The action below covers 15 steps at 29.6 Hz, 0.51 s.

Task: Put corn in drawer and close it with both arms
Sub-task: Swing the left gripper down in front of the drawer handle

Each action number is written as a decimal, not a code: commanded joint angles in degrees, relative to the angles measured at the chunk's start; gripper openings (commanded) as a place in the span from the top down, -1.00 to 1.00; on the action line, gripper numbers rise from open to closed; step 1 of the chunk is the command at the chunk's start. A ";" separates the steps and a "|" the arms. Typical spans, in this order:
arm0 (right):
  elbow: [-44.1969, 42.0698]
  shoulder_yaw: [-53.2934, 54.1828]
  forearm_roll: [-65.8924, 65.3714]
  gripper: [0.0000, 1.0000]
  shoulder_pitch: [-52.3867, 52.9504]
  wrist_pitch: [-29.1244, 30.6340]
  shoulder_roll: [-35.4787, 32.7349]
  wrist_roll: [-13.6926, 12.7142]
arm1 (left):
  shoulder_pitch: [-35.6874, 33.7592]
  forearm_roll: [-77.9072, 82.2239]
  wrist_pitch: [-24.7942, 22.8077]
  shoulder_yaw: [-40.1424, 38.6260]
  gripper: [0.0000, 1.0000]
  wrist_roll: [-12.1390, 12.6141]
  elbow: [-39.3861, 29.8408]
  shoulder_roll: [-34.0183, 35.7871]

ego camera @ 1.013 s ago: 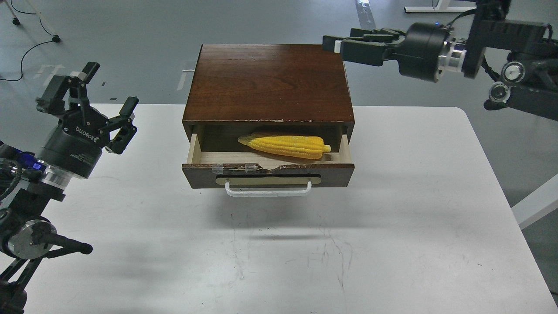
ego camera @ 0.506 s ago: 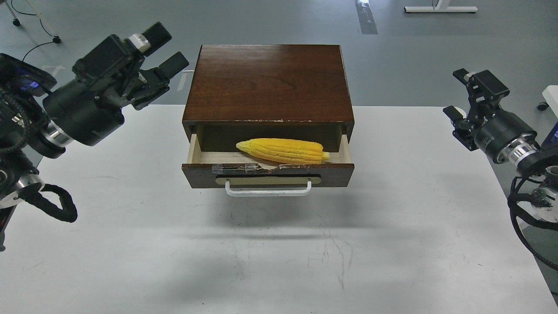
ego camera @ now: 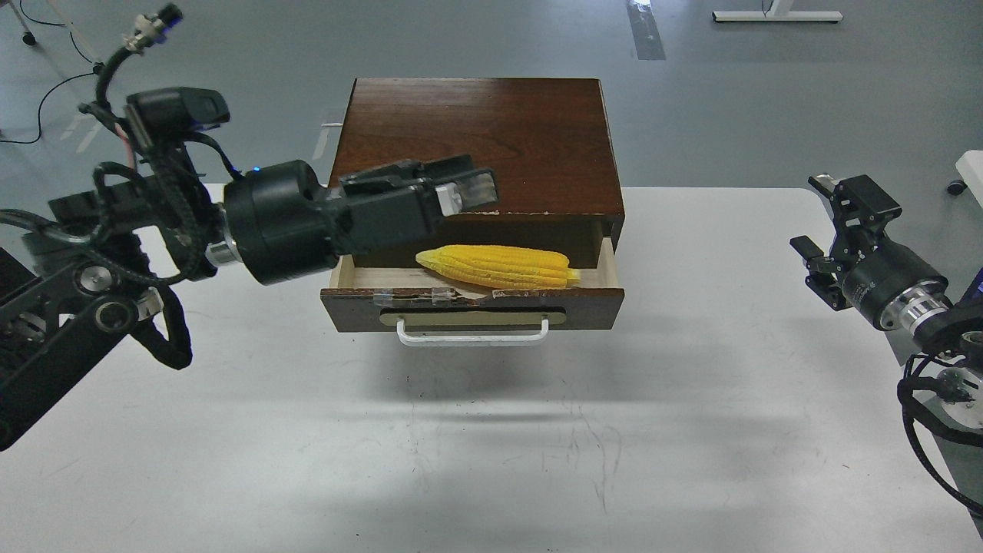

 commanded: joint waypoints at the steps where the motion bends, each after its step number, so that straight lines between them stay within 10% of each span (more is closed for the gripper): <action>1: -0.76 -0.01 0.00 -0.95 -0.48 0.00 0.17 -0.01 | 0.59 10.94 0.01 5.01 -0.95 -0.21 0.03 -4.11; 6: -1.56 0.08 0.00 -0.95 -1.62 0.00 0.26 -0.01 | 2.95 11.75 0.01 10.19 -0.85 -0.21 0.38 -4.73; 8: -1.73 0.08 0.00 -0.95 -2.23 0.00 0.26 -0.01 | 5.41 11.48 0.01 10.47 -0.53 -0.21 0.55 -4.82; 13: -2.26 0.00 0.00 -0.95 -3.11 0.09 0.34 -0.01 | 13.58 11.48 0.01 9.77 1.00 -0.21 1.61 -4.73; 15: -2.26 -0.01 0.00 -0.95 -3.12 0.09 0.52 -0.01 | 17.11 10.69 0.01 9.41 1.00 -0.21 2.57 -4.38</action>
